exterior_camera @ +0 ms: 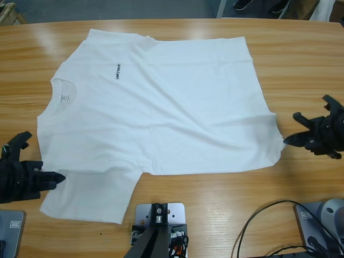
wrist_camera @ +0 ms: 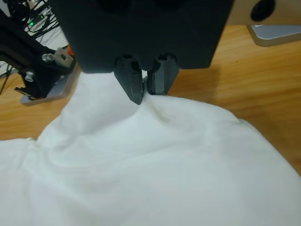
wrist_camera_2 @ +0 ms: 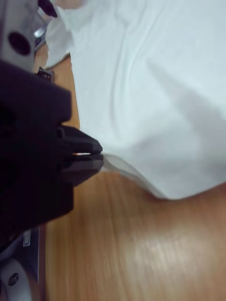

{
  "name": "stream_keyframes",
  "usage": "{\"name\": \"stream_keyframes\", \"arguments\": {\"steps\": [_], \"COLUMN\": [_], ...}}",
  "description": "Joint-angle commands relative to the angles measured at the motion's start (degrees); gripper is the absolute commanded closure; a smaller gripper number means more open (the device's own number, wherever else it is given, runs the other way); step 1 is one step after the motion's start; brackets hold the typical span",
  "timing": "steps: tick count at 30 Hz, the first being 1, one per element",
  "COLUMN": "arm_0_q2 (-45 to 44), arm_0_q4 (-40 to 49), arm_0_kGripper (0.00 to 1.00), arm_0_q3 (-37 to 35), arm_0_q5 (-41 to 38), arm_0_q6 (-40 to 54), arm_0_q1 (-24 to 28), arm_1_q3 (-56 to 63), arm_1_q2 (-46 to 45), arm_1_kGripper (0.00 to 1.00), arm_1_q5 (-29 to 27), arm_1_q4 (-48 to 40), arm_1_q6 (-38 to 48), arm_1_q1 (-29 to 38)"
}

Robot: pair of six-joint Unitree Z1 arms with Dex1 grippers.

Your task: Fold clothes

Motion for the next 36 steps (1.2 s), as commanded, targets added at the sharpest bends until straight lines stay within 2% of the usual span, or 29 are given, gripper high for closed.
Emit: {"name": "stream_keyframes", "arguments": {"steps": [1, 17, 36], "arm_0_q2": [-2.50, -4.31, -5.02], "arm_0_q4": [3.29, 7.74, 14.17], "arm_0_kGripper": [1.000, 1.000, 1.000], "arm_0_q3": [-2.32, -7.08, -15.89], "arm_0_q5": [0.68, 1.16, 1.18], "arm_0_q6": [4.02, 9.06, 18.80], "arm_0_q1": [4.41, 8.91, 19.26], "arm_1_q3": [-5.88, -12.08, -21.61], "arm_1_q2": [-1.83, -2.46, 1.14], "arm_1_kGripper": [1.000, 1.000, 1.000], "arm_1_q5": [0.42, 0.25, 1.04], "arm_1_q4": [3.68, 6.22, 10.64], "arm_1_q6": [-1.35, -2.72, -8.70], "arm_1_q1": [-0.65, -2.90, -3.74]}}
